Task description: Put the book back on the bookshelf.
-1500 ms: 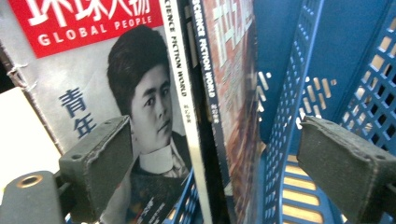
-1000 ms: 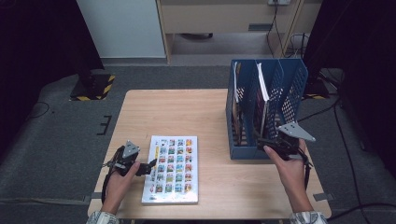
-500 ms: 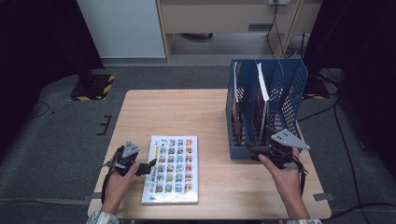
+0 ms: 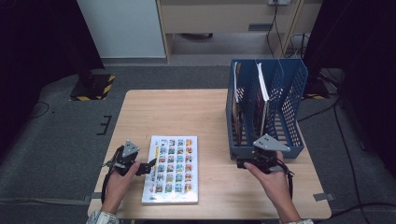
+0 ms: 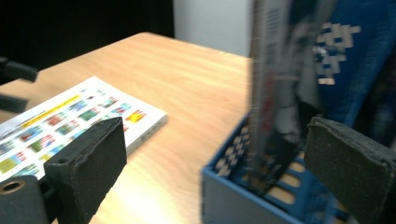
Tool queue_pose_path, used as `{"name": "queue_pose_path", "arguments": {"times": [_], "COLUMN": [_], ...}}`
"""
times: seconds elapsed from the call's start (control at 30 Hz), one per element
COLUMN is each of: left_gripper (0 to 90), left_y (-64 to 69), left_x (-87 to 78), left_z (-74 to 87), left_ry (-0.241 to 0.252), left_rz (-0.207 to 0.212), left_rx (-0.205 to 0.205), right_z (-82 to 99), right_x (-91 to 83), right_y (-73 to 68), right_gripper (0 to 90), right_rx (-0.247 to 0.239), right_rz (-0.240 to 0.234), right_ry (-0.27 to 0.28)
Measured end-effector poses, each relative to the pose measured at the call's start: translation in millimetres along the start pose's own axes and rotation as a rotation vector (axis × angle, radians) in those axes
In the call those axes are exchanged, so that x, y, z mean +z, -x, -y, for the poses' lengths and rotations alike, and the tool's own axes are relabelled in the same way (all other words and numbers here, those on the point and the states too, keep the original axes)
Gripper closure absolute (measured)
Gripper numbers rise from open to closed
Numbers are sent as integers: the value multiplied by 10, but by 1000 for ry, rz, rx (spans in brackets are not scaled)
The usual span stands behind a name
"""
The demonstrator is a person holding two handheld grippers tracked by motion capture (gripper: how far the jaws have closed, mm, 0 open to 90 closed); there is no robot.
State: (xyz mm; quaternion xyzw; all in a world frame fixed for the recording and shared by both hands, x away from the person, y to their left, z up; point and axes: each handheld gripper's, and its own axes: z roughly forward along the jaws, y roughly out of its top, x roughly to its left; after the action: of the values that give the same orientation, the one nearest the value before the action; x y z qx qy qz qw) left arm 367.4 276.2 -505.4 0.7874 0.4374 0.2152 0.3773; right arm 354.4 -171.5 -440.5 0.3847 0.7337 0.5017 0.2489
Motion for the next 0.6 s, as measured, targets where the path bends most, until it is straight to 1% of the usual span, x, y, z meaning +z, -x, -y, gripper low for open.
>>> {"name": "queue_pose_path", "arguments": {"times": [0.23,0.27,0.33,0.4,0.43,0.57,0.6], "left_gripper": [59,63,66,76,76,84,89], "left_y": [0,4,8,9,6,2,0], "left_x": [21,22,27,34,36,41,40], "left_z": [-1,-1,0,2,1,5,7], "left_ry": [-11,-11,-18,-20,-22,-27,-28], "left_rz": [11,11,11,7,7,2,1], "left_rx": [-14,-19,-17,-19,-17,-22,-24], "right_z": [-9,0,21,66,66,106,119], "right_x": [133,171,232,351,351,474,515], "right_y": [-316,-376,-451,-568,-568,-707,-777], "right_gripper": [64,64,66,72,72,126,155], "right_rx": [-37,-47,-56,-71,-71,-88,-107], "right_rz": [-82,-98,-117,-147,-147,-188,-196], "right_ry": [-25,-34,-49,-77,-77,-106,-110]}}
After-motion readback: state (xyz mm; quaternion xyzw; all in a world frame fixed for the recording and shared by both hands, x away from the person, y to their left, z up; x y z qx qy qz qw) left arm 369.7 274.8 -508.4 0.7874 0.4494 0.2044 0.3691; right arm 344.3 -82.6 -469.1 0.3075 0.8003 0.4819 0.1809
